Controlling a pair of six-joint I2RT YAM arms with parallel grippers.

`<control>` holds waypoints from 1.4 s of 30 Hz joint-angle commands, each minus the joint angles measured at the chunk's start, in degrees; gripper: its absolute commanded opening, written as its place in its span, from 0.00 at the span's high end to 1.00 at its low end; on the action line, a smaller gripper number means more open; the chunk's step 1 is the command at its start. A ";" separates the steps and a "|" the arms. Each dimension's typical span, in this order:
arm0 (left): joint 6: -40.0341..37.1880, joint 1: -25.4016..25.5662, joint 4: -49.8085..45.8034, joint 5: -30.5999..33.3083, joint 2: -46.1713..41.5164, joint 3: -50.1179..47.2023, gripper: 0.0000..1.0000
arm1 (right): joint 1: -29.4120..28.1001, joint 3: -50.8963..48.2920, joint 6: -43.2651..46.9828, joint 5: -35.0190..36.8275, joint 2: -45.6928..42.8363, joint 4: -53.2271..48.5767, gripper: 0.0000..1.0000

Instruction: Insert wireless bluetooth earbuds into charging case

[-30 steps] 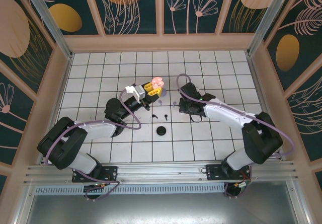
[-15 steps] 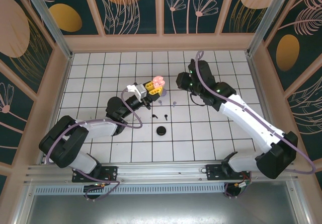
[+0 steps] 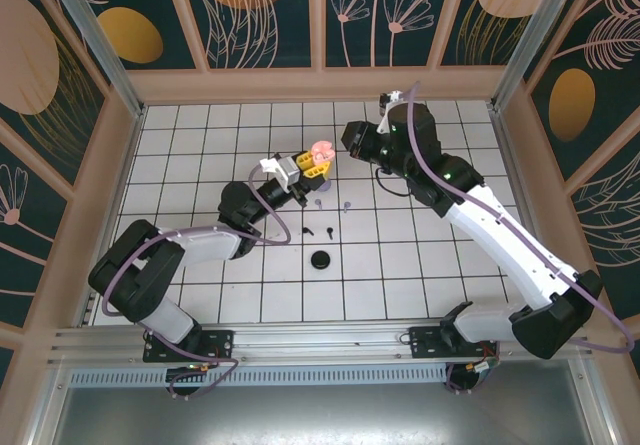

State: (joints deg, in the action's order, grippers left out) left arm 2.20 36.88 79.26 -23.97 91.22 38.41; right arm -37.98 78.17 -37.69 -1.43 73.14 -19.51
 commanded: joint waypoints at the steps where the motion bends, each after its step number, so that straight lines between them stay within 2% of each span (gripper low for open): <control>1: 0.08 0.16 1.16 -1.35 1.06 2.12 1.00 | -0.25 -1.66 -0.87 -2.69 -3.27 6.62 0.80; 16: 1.44 0.25 1.68 -1.75 2.03 3.42 1.00 | -2.80 -9.57 -2.58 -1.74 -5.32 16.55 0.80; 42: 1.87 0.29 2.21 -2.15 0.80 2.87 1.00 | -3.59 -11.50 -3.28 -1.56 -1.51 17.76 0.81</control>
State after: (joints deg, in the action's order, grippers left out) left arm 3.29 36.88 79.26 -25.19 92.86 40.29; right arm -41.04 67.53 -40.05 -3.27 71.26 -3.70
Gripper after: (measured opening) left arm 0.217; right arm 0.194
